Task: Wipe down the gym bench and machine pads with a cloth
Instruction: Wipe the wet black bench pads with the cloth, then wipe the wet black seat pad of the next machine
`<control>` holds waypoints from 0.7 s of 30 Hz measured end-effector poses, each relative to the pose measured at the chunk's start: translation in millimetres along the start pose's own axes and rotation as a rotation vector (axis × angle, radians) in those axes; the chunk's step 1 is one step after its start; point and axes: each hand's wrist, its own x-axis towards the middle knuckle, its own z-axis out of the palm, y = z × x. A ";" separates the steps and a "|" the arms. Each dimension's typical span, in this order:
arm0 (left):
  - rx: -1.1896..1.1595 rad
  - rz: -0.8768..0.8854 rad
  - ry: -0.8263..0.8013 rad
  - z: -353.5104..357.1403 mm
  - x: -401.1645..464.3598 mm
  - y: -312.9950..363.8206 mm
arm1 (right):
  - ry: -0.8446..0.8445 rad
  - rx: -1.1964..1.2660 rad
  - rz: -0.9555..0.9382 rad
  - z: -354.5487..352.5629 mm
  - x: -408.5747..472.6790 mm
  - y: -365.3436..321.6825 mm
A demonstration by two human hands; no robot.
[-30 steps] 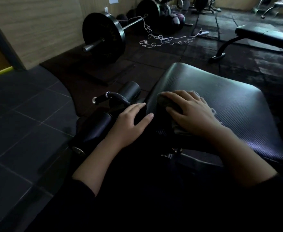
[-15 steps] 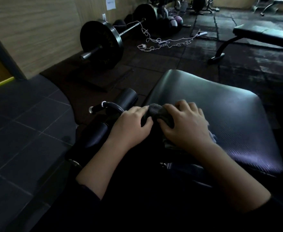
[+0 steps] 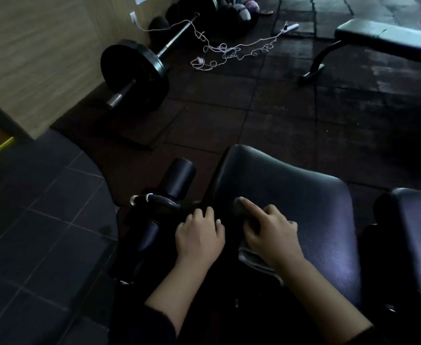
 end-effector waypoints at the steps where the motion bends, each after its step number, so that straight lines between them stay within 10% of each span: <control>1: 0.009 0.012 -0.019 -12.3 -2.5 5.6 | -0.020 0.056 0.032 -11.9 -3.4 -1.6; 21: 0.187 0.773 -0.395 -237.0 -206.7 117.0 | 0.000 -0.159 0.884 -266.1 -256.9 -75.1</control>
